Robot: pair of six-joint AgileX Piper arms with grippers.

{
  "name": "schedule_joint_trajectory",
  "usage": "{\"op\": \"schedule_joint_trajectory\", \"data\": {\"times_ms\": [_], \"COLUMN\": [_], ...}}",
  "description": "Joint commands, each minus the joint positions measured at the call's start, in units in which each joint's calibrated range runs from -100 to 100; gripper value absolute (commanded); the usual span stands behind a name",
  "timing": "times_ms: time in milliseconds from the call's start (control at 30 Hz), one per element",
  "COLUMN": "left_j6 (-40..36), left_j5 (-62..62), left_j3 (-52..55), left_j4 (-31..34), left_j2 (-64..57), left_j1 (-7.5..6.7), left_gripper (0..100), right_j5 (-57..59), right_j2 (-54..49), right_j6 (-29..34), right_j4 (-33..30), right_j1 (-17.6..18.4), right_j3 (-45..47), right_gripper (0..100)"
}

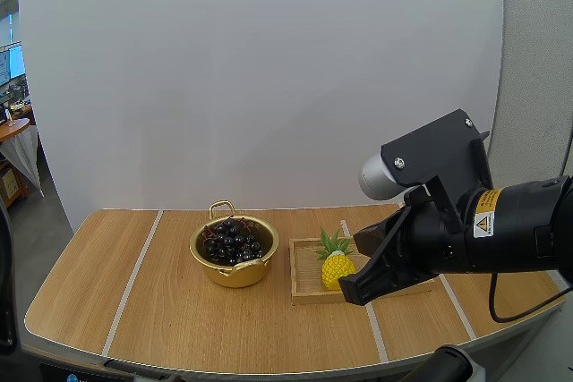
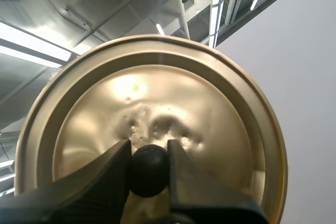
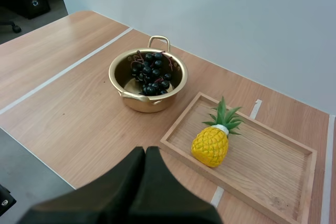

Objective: Open the pot, put the grape inside, and close it

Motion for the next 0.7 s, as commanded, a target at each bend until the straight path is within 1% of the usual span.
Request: {"op": "schedule_joint_trajectory", "data": {"times_ms": [0, 333, 467, 533, 600, 633, 667], "left_j6": [-0.56, -0.56, -0.89, -0.89, -0.89, -0.89, -0.89], "left_j5": [-2.62, -2.64, -0.28, 7.52, 22.38, 28.21, 31.52], "left_j3": [-0.22, -0.22, -0.22, -0.22, -0.22, -0.22, -0.22], "left_j4": [0.81, 0.81, -0.68, -0.68, -0.68, -0.68, -0.68], "left_j2": [-0.27, -0.27, -0.27, -1.06, -1.63, -1.95, -2.26], "left_j1": [-0.13, -0.13, -0.13, -0.13, -0.13, -0.13, -0.13], "left_gripper": [0, 0, 0, 0, 0, 0, 0], "right_j5": [0.38, 1.04, 1.04, 1.04, 1.04, 1.04, 1.04], "right_j2": [-0.51, -0.51, -0.51, -0.51, -0.51, -0.51, -0.51], "right_j6": [0.32, 0.32, 0.32, 0.16, 0.16, 0.16, 0.16], "right_j4": [-0.75, -0.84, -1.01, -1.35, -1.35, -1.35, -1.35], "right_j1": [-0.33, -1.72, -1.74, -1.74, -1.74, -1.74, -1.74], "right_j3": [0.21, 0.21, 0.21, 0.21, 0.21, 0.21, 0.21], "right_gripper": [0, 0, 0, 0, 0, 0, 0]}}
